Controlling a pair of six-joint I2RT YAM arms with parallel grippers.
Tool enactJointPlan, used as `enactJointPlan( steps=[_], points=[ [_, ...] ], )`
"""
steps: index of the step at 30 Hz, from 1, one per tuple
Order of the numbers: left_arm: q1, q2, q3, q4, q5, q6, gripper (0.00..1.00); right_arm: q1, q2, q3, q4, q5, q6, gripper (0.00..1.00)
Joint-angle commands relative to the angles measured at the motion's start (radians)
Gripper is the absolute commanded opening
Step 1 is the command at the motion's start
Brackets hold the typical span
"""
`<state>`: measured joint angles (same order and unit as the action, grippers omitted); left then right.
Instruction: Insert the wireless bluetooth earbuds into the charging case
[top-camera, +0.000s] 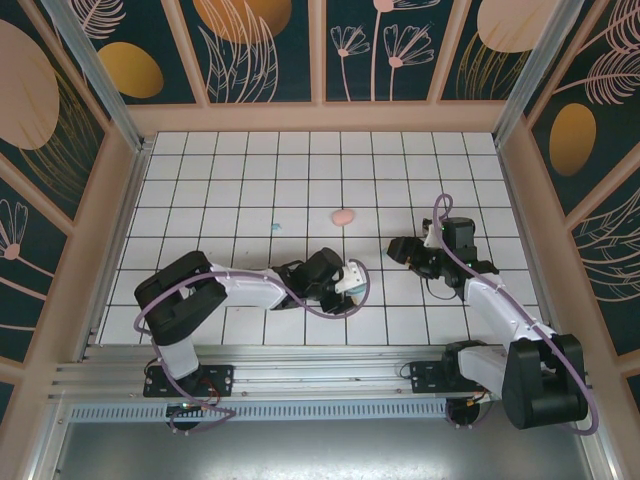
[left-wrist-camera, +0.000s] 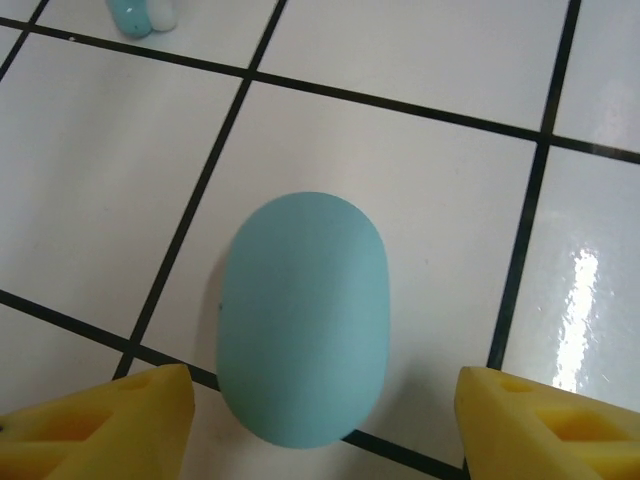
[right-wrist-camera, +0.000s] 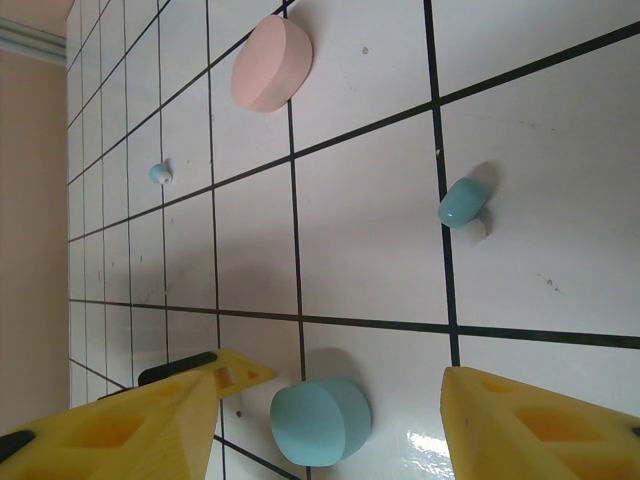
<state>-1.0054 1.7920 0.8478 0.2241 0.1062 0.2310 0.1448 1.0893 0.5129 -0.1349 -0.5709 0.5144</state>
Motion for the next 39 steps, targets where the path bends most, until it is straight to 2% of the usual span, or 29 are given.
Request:
enactJointPlan(
  steps=[1, 7, 13, 17, 25, 30, 33, 37, 39],
  points=[
    [0.013, 0.030, 0.026, 0.034, 0.056, 0.000, 0.62, 0.000, 0.004, 0.018, 0.026, -0.025, 0.017, 0.61],
    [0.020, 0.055, 0.033, 0.049, 0.080, 0.002, 0.58, 0.000, 0.004, 0.018, 0.044, -0.063, 0.042, 0.61],
    [0.026, 0.046, 0.025, 0.061, 0.080, -0.002, 0.28, -0.001, -0.001, 0.012, 0.051, -0.108, 0.065, 0.61],
    [0.041, -0.034, 0.010, 0.070, 0.064, -0.013, 0.20, 0.000, -0.070, 0.006, 0.055, -0.118, 0.103, 0.61],
    [0.116, -0.294, 0.046, -0.097, 0.102, -0.007, 0.19, 0.048, -0.218, 0.071, 0.042, -0.177, 0.170, 0.62],
    [0.129, -0.385, 0.118, -0.262, 0.156, 0.033, 0.19, 0.191, -0.177, 0.169, 0.034, -0.159, 0.170, 0.62],
    [0.130, -0.408, 0.192, -0.336, 0.169, 0.042, 0.20, 0.281, -0.123, 0.240, 0.006, -0.106, 0.163, 0.63],
    [0.129, -0.444, 0.234, -0.372, 0.195, 0.046, 0.20, 0.314, -0.059, 0.330, -0.060, -0.098, 0.131, 0.62],
    [0.129, -0.459, 0.241, -0.380, 0.197, 0.045, 0.21, 0.327, -0.046, 0.345, -0.051, -0.114, 0.140, 0.58]
  ],
)
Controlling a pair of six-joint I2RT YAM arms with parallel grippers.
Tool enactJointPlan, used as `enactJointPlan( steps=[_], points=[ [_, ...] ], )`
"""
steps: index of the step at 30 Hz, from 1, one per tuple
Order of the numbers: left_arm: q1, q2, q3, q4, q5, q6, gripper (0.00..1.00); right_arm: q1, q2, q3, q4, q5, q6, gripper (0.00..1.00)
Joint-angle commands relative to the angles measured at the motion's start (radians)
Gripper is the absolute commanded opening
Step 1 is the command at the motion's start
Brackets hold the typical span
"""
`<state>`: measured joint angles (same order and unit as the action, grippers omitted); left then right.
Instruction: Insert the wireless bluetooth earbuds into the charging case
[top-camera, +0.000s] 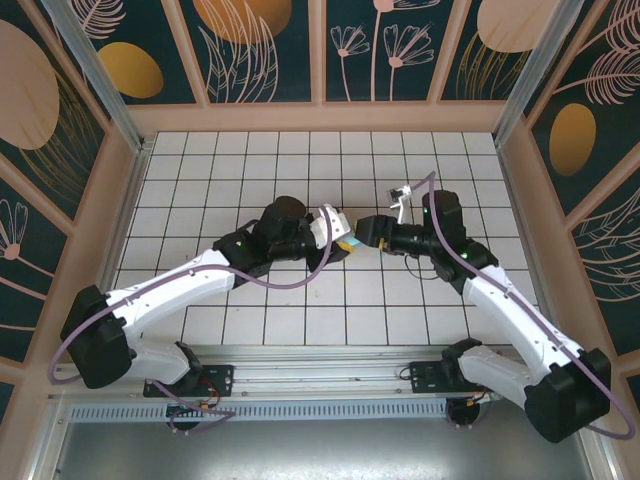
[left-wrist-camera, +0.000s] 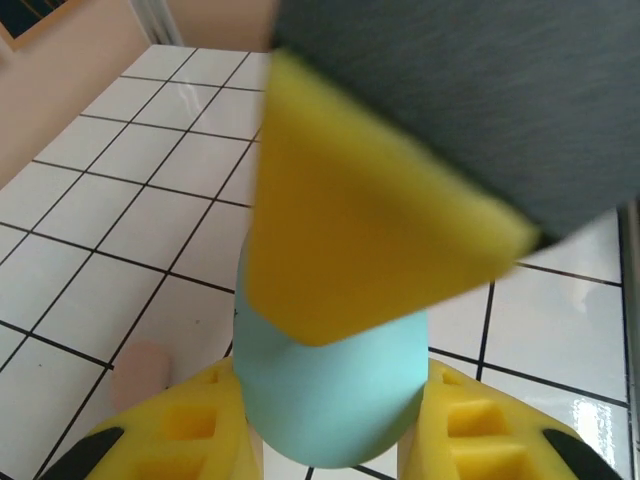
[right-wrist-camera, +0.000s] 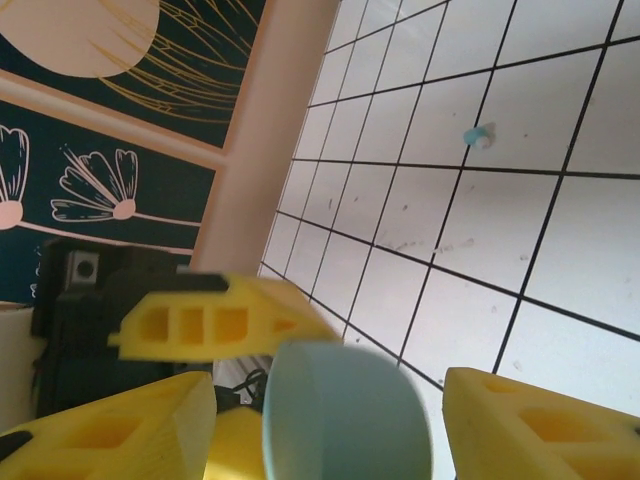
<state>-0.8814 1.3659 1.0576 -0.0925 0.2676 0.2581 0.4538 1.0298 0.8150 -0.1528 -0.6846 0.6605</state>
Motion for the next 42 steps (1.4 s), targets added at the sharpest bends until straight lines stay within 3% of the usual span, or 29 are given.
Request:
enactJointPlan(
  steps=[1, 7, 12, 14, 17, 19, 28, 36, 42],
  points=[
    [0.006, -0.040, 0.034, -0.067, 0.035, 0.022, 0.21, 0.023, 0.020, 0.049, -0.028, -0.010, 0.006, 0.54],
    [0.017, -0.069, 0.026, -0.068, 0.000, 0.004, 0.24, 0.051, 0.025, 0.057, 0.027, -0.061, 0.097, 0.23],
    [0.067, -0.092, 0.024, -0.039, 0.051, -0.044, 0.28, 0.055, 0.025, 0.067, 0.052, -0.073, 0.164, 0.17],
    [0.086, -0.101, 0.020, -0.012, 0.075, -0.067, 0.36, 0.056, 0.022, 0.059, 0.088, -0.073, 0.214, 0.17],
    [0.098, -0.115, -0.001, 0.065, 0.081, -0.117, 0.65, 0.059, 0.015, 0.034, 0.166, -0.065, 0.304, 0.16],
    [0.107, -0.138, -0.037, 0.149, 0.093, -0.166, 0.71, 0.059, 0.008, 0.019, 0.209, -0.039, 0.363, 0.14],
    [0.152, -0.217, -0.288, 0.610, 0.254, -0.352, 0.73, 0.058, 0.001, -0.027, 0.449, 0.017, 0.618, 0.13],
    [0.152, -0.126, -0.283, 0.752, 0.350, -0.397, 0.69, 0.087, 0.018, -0.010, 0.458, 0.030, 0.633, 0.13],
    [0.151, -0.099, -0.266, 0.759, 0.373, -0.395, 0.58, 0.106, 0.024, -0.012, 0.480, 0.032, 0.649, 0.13]
  ],
)
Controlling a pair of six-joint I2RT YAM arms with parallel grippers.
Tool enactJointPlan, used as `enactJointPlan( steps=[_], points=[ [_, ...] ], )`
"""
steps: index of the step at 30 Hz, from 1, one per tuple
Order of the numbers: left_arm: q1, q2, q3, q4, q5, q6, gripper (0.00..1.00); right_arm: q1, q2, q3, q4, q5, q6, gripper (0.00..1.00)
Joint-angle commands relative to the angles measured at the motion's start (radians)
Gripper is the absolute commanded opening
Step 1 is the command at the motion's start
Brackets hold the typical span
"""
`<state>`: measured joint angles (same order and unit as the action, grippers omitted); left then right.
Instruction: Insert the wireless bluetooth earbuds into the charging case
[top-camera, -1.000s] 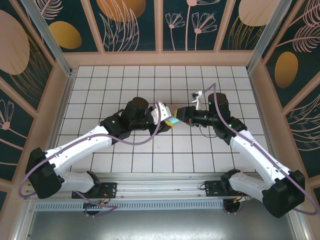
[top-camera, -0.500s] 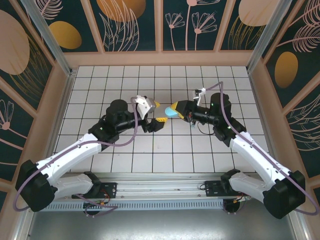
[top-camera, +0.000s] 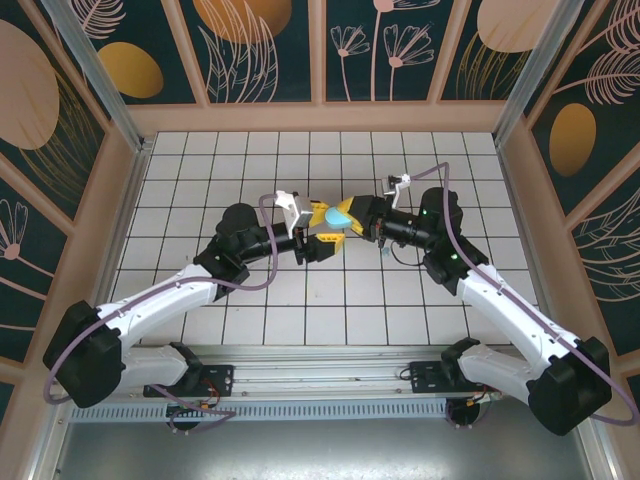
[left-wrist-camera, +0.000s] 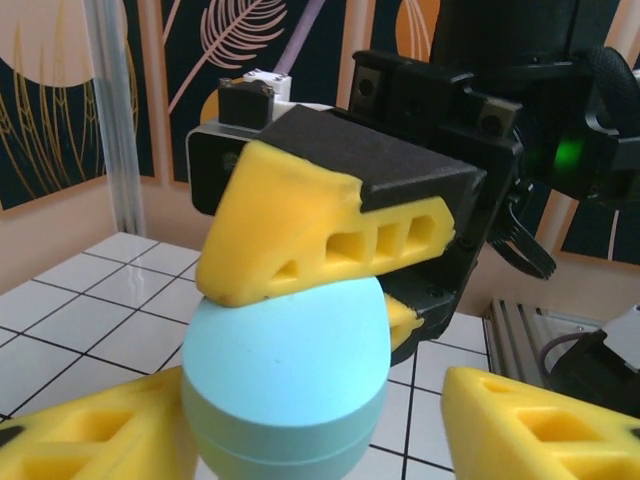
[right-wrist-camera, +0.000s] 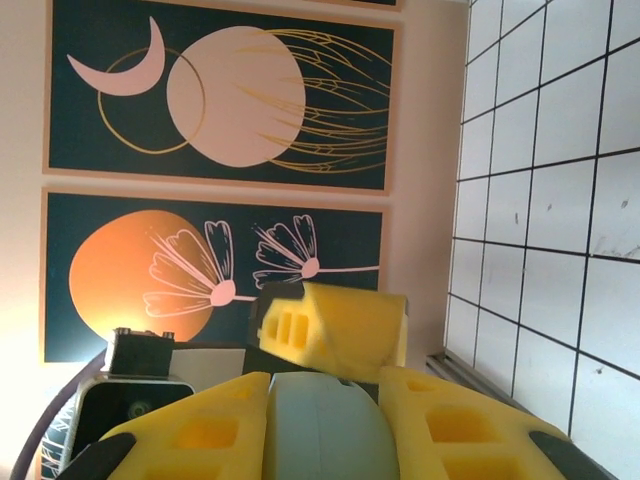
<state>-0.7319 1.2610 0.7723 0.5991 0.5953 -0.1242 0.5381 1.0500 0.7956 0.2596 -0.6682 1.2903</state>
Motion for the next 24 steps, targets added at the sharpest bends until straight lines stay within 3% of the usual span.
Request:
enactJointPlan(
  steps=[1, 6, 10, 14, 18, 24],
  points=[
    [0.002, 0.006, 0.021, 0.065, 0.045, -0.011, 0.55, 0.022, 0.002, 0.009, 0.068, 0.016, 0.020, 0.13],
    [0.002, -0.003, 0.010, 0.068, 0.037, -0.011, 0.36, 0.025, 0.004, 0.014, 0.064, 0.012, 0.019, 0.13],
    [0.002, -0.012, 0.002, 0.082, 0.031, -0.017, 0.30, 0.027, 0.005, 0.006, 0.051, 0.013, 0.008, 0.14],
    [0.002, -0.018, 0.002, 0.066, 0.020, -0.012, 0.22, 0.026, -0.006, 0.008, 0.008, 0.032, -0.034, 0.29],
    [0.003, -0.044, 0.002, 0.012, -0.010, 0.012, 0.18, -0.012, -0.063, 0.058, -0.091, 0.096, -0.208, 0.56],
    [0.021, -0.105, 0.016, -0.137, -0.031, 0.053, 0.15, -0.057, -0.236, 0.089, -0.192, 0.210, -0.611, 0.62]
  ],
)
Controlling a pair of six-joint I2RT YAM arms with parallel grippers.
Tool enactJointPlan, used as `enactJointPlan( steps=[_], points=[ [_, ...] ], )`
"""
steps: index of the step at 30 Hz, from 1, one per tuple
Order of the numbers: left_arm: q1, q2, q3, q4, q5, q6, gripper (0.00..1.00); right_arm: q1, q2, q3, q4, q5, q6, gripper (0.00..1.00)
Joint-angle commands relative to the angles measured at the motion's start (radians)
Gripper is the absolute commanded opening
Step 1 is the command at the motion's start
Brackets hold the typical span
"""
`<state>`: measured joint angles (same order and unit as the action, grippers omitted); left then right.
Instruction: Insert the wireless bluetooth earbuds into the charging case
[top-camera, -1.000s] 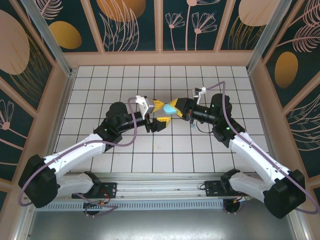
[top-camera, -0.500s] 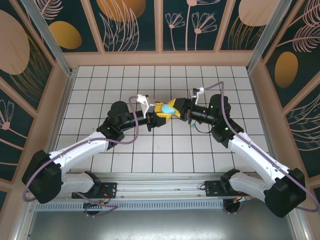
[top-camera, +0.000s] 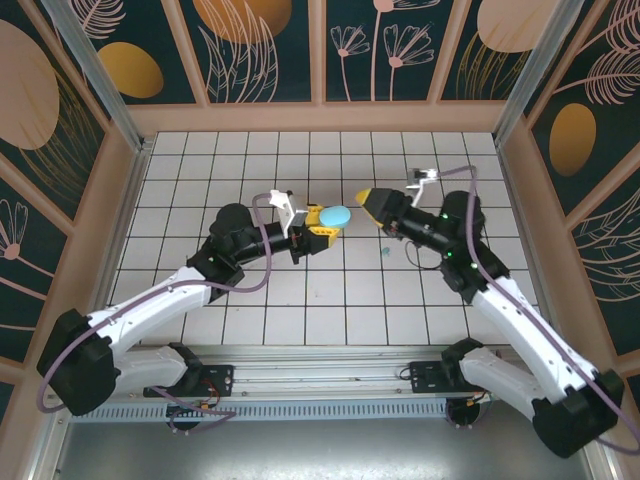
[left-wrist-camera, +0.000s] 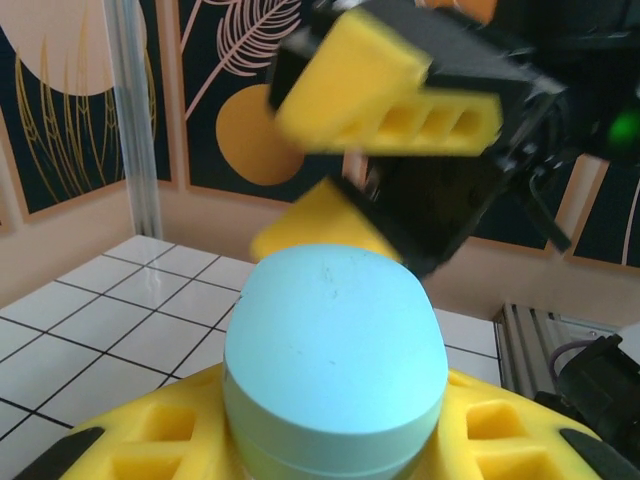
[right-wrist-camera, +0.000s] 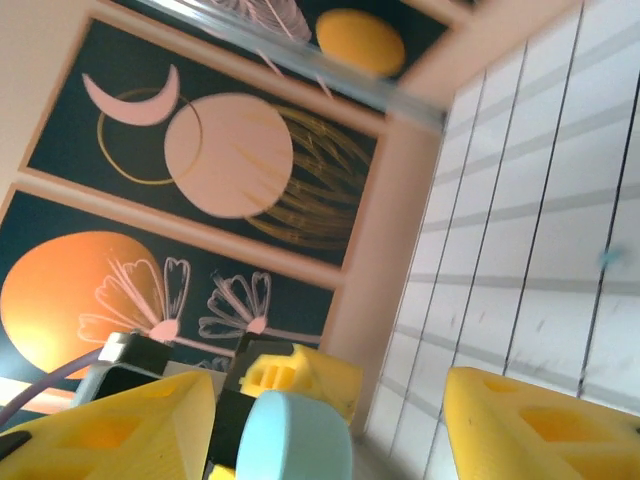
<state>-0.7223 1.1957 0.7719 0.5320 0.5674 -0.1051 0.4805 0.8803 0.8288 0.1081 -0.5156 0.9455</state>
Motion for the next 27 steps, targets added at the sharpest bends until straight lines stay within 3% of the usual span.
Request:
enactJointPlan(
  steps=[1, 4, 13, 27],
  points=[
    [0.017, -0.050, 0.022, -0.096, 0.003, 0.038, 0.14, 0.004, -0.066, 0.068, -0.077, 0.050, -0.321, 0.62],
    [0.023, -0.075, 0.041, -0.168, 0.009, 0.057, 0.14, 0.037, -0.029, 0.105, -0.181, 0.047, -0.409, 0.63],
    [0.027, -0.105, 0.087, -0.262, 0.012, 0.069, 0.14, 0.224, 0.089, 0.136, -0.225, 0.063, -0.588, 0.65],
    [0.028, -0.102, 0.098, -0.280, 0.023, 0.065, 0.13, 0.247, 0.150, 0.205, -0.271, 0.081, -0.647, 0.64]
  ],
)
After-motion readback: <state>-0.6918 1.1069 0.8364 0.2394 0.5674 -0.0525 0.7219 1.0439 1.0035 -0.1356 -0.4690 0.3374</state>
